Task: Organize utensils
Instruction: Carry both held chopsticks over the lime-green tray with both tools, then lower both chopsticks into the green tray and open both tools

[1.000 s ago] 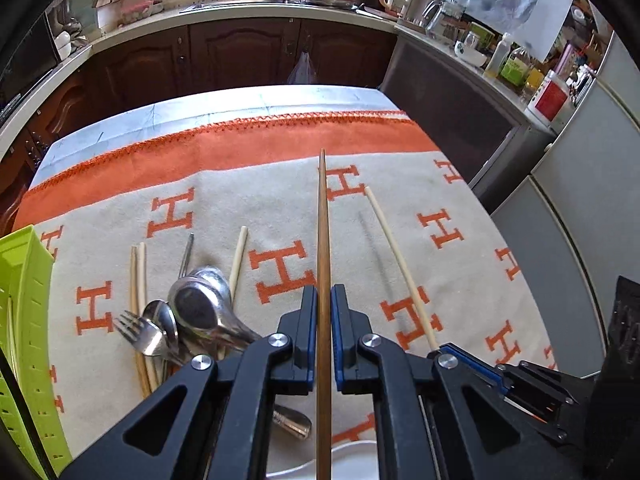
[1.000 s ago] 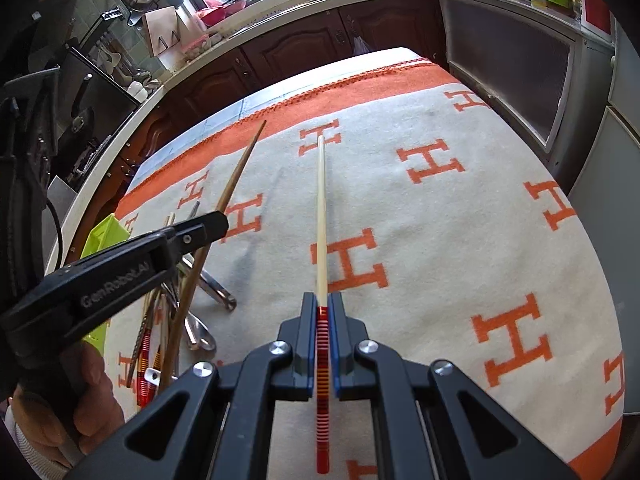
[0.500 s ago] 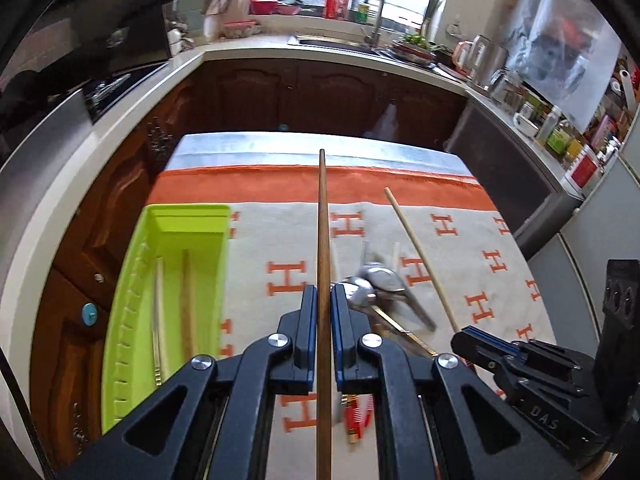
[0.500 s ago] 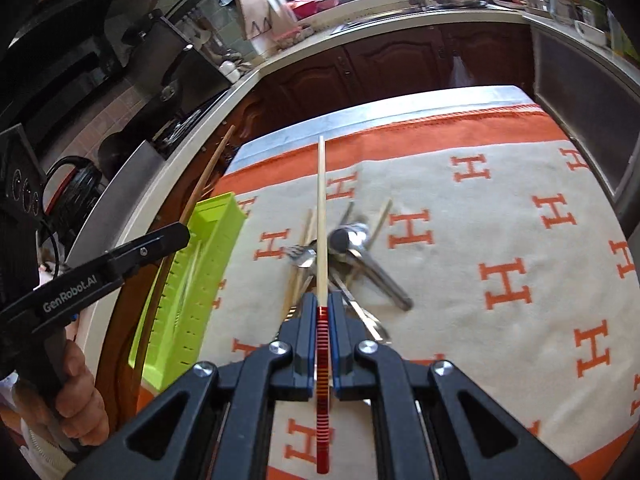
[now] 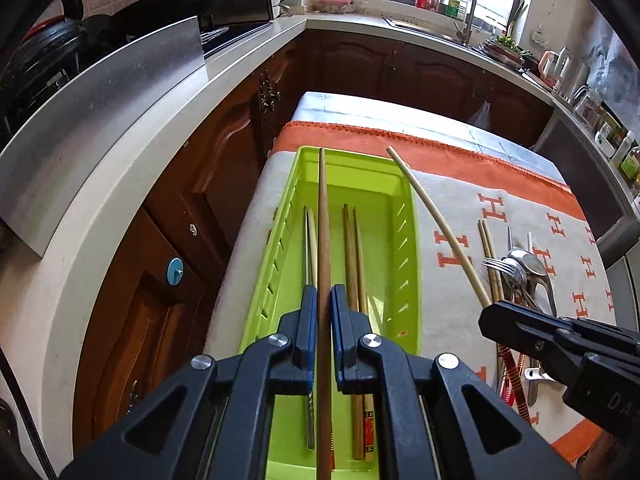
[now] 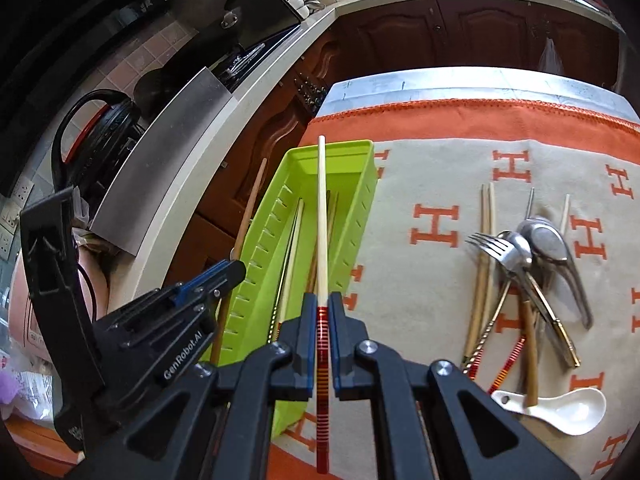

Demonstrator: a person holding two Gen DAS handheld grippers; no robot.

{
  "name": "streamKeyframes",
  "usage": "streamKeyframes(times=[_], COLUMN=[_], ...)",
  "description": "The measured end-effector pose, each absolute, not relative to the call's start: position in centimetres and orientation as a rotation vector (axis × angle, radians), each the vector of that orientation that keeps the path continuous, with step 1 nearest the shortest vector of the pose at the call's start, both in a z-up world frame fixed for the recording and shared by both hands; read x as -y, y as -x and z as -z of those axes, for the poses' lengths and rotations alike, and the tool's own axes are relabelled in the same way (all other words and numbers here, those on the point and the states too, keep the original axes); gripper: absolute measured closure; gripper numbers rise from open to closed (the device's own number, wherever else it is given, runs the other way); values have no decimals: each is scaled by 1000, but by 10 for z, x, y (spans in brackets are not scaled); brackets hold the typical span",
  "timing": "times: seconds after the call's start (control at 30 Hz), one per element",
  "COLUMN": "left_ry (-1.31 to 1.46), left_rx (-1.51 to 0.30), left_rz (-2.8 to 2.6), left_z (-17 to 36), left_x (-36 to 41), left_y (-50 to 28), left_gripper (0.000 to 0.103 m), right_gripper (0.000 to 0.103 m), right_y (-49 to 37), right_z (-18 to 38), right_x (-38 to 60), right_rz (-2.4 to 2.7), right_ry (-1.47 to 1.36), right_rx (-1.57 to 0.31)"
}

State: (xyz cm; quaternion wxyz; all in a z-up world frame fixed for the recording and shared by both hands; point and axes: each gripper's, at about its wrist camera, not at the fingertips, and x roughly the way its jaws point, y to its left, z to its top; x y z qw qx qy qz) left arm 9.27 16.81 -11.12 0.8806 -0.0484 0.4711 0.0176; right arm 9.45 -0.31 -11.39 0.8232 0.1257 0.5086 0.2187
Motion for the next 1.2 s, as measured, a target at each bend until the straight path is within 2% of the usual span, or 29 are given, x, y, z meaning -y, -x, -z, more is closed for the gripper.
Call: streamKeyframes(times=[0.07, 0.13, 0.2, 0.27, 0.4, 0.6, 1.2], left_ry=[101, 87, 76, 65, 65, 80, 86], left_rx=[-976, -965, -952, -942, -932, -920, -945], left_rz=[-31, -24, -31, -38, -65, -94, -66], left_z=[113, 111, 109, 105, 99, 94, 98], left_x=[-170, -170, -170, -171, -180, -193, -180], left_y=[-92, -91, -88, -85, -82, -75, -69], left_gripper=[98, 91, 75, 65, 52, 46, 46], right_gripper=[97, 97, 97, 96, 95, 95, 95], right_y=[-100, -103, -106, -107, -106, -106, -96], right_z=[118, 120, 122, 124, 127, 130, 111], right_x=[-5, -12, -18, -26, -33, -27, 31], right_rz=[-463, -462, -454, -463, -469, -455, -336], right_ry=[-280, -277, -278, -264, -260, -282, -282], right_rx=[-1097, -1105, -1111, -1116, -1123, -1135, -1040])
